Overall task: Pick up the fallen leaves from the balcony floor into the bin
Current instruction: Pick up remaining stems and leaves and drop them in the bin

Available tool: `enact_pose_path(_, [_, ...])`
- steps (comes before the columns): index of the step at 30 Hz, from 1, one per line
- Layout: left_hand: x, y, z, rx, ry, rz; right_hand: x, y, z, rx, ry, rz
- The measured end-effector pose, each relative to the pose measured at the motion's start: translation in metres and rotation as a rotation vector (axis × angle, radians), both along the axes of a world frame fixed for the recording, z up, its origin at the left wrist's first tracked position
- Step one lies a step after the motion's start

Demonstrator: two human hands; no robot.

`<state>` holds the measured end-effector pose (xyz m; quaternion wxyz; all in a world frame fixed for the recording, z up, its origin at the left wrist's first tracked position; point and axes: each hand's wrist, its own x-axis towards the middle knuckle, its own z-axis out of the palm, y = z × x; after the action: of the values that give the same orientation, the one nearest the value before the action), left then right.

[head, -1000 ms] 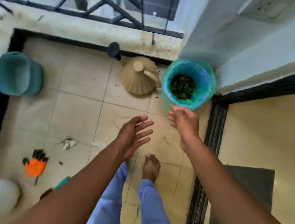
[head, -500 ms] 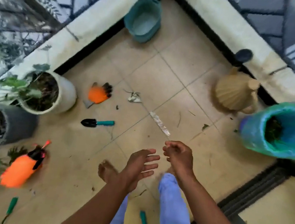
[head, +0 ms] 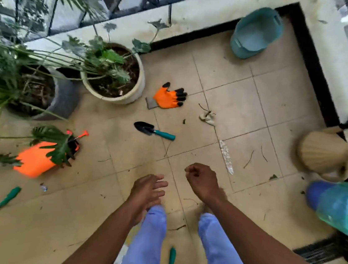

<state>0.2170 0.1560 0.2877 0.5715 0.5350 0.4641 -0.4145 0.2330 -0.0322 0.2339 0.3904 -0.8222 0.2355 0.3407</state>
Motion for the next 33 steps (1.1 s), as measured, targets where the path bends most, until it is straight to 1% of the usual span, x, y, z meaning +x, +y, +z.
enact_pose_path(3, [0.003,0.022,-0.018,0.002,0.004,0.026,0.011,0.005,-0.024,-0.093,0.020,0.140])
enact_pose_path(7, [0.008,0.020,-0.050,-0.004,0.010,0.035,0.042,-0.014,-0.061,-0.225,-0.007,0.306])
enact_pose_path(12, [0.024,0.004,-0.110,0.035,0.026,0.011,0.097,-0.054,-0.126,-0.286,-0.138,0.346])
enact_pose_path(15, [0.034,-0.009,-0.152,0.034,0.030,0.016,0.136,-0.073,-0.176,-0.337,-0.161,0.371])
enact_pose_path(17, [0.040,-0.018,-0.183,0.024,0.045,0.012,0.160,-0.084,-0.212,-0.355,-0.142,0.428])
enact_pose_path(20, [0.048,-0.034,-0.230,-0.007,0.096,0.029,0.189,-0.095,-0.261,-0.388,-0.050,0.508])
enact_pose_path(23, [0.053,-0.051,-0.264,-0.034,0.130,0.065,0.208,-0.099,-0.297,-0.405,-0.041,0.524])
enact_pose_path(27, [0.052,-0.066,-0.285,-0.058,0.127,0.095,0.215,-0.101,-0.331,-0.516,-0.080,0.525])
enact_pose_path(30, [0.047,-0.069,-0.292,-0.076,0.125,0.125,0.215,-0.106,-0.349,-0.525,-0.116,0.472])
enact_pose_path(33, [0.043,-0.066,-0.294,-0.085,0.131,0.172,0.211,-0.105,-0.348,-0.479,-0.123,0.357])
